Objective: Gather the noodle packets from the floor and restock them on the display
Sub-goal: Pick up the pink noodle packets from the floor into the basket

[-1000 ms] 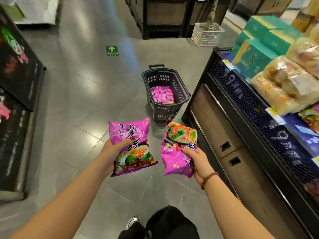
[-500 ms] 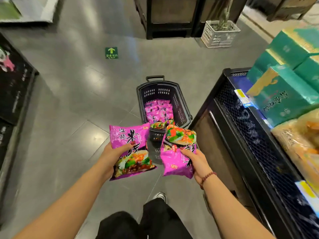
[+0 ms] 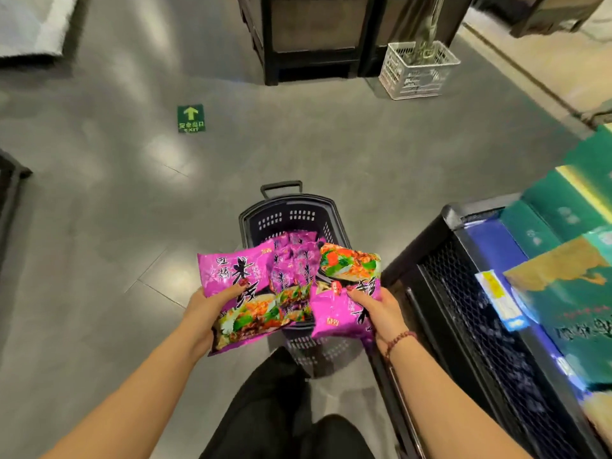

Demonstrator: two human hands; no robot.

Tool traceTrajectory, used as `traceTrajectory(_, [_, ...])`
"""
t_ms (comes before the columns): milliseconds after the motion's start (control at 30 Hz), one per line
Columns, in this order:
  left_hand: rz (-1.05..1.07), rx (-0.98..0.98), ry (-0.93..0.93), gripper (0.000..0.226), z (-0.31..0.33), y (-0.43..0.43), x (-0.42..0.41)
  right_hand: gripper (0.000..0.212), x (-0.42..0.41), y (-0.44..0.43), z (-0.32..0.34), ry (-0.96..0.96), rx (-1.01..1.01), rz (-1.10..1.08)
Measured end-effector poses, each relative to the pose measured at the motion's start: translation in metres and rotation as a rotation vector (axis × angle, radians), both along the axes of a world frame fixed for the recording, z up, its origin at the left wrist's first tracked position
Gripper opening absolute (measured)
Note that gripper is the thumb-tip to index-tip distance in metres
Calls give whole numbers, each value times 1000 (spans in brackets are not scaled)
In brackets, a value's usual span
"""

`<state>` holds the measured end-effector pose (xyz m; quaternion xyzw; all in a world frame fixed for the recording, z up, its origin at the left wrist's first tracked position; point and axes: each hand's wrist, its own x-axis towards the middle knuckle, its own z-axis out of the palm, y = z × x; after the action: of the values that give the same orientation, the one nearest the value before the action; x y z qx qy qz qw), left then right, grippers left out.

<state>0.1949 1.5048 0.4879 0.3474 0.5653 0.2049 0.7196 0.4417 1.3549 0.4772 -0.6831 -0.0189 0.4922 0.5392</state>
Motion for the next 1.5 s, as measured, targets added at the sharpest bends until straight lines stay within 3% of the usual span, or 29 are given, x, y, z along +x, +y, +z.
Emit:
traceTrajectory(400, [50,-116,104,29,-80,82,103,47,87,116,-79,-201,-218,157])
traceTrajectory(600, [130,-198,197,30,-189,88,142,43,107,151,-181,-281,-287,267])
traceTrajectory(767, [159,-120,376,45,-294,85,158,62,112,164,-283,-342,-344,363])
traceTrajectory(933, [54,-20,517,50,-376,77,170,55,106,158,-374,-398,-399,422])
traceTrajectory(1167, [-152,9,609,52,-459,77,172,55,100,155,-462,-337,-501,523])
traceTrajectory(1233, [-201,-9,642,58,-479,74,170,60,97,152,-482,-345,-543,566])
traceTrajectory(1400, [-348,9,728,106,-496,63,165,87,91,146,-499,-427,-733,704])
traceTrajectory(1500, [-349,264,862,116,-476,64,174,105,86,149,-482,-661,-660,740])
